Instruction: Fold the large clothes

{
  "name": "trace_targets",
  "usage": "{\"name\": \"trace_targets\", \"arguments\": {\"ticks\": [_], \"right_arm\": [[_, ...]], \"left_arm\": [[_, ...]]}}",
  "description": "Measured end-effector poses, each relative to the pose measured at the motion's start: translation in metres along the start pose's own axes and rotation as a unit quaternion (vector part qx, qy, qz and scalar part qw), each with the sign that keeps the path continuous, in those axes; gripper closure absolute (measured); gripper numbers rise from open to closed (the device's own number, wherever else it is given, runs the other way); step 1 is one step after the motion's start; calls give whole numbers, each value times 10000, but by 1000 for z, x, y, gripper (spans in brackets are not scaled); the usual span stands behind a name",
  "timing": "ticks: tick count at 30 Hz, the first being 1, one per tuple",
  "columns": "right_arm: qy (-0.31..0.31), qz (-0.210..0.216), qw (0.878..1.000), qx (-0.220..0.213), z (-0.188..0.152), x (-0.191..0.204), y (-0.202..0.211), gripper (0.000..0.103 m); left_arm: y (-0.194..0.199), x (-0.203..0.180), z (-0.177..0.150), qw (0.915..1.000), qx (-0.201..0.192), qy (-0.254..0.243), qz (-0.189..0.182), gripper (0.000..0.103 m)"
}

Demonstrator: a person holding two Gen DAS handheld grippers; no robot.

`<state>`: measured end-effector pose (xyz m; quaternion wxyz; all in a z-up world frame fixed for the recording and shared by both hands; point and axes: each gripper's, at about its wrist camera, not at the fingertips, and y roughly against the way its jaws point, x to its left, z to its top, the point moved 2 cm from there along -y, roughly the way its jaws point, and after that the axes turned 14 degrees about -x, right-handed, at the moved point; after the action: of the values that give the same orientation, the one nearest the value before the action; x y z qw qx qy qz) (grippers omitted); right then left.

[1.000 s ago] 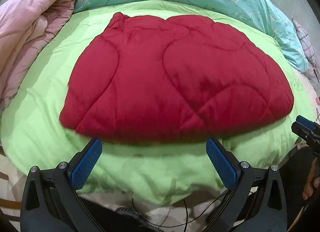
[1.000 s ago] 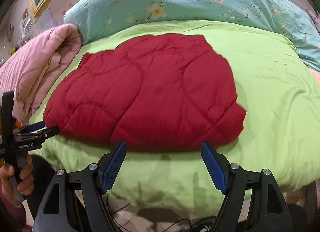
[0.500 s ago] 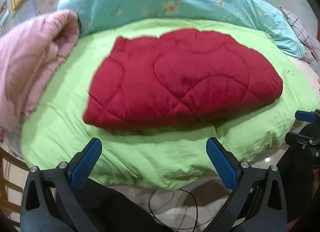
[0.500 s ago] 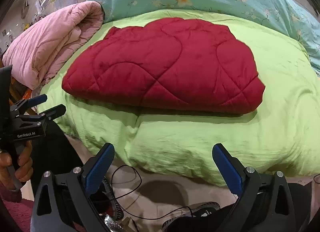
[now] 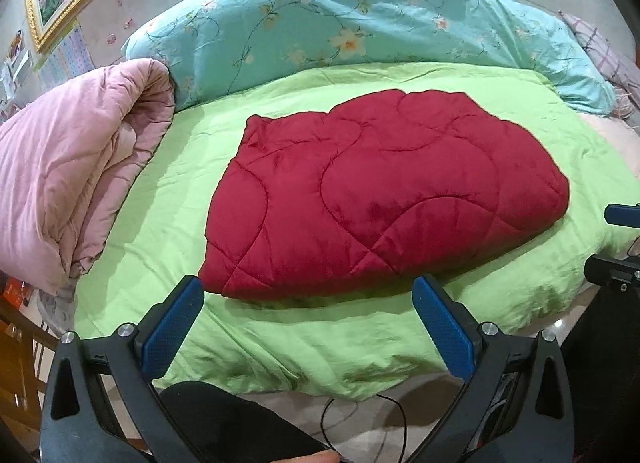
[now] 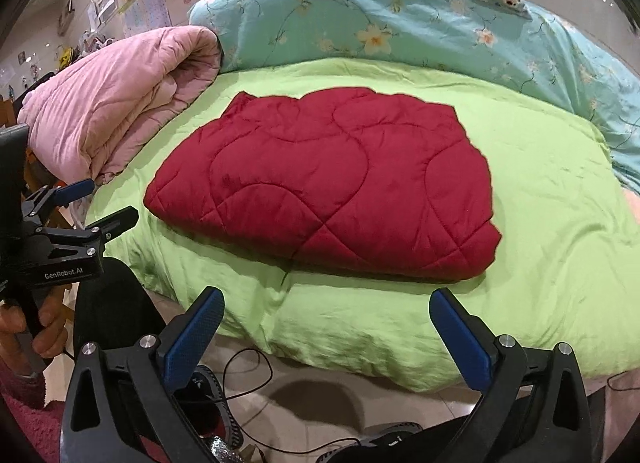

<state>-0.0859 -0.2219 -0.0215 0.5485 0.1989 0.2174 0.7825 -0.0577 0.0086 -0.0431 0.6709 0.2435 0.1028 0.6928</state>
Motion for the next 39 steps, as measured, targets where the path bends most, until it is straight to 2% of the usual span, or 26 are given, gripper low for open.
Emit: {"name": "trace_targets", "arguments": {"ticks": [3, 11, 24, 39], "right_arm": [[-78, 131, 9999, 70, -1, 0, -14, 0], [-131, 54, 9996, 226, 5, -3, -43, 0], [129, -14, 9998, 125, 33, -2, -47, 0], [153, -46, 9993, 333, 31, -5, -68, 0]], "left_arm": [[-11, -1, 0, 9999, 143, 32, 55, 0], [-29, 2, 5, 9996, 253, 88, 107, 0], [-29, 8, 22, 9998, 124, 102, 86, 0], [-51, -2, 20, 9993, 324, 144, -126, 0]]}}
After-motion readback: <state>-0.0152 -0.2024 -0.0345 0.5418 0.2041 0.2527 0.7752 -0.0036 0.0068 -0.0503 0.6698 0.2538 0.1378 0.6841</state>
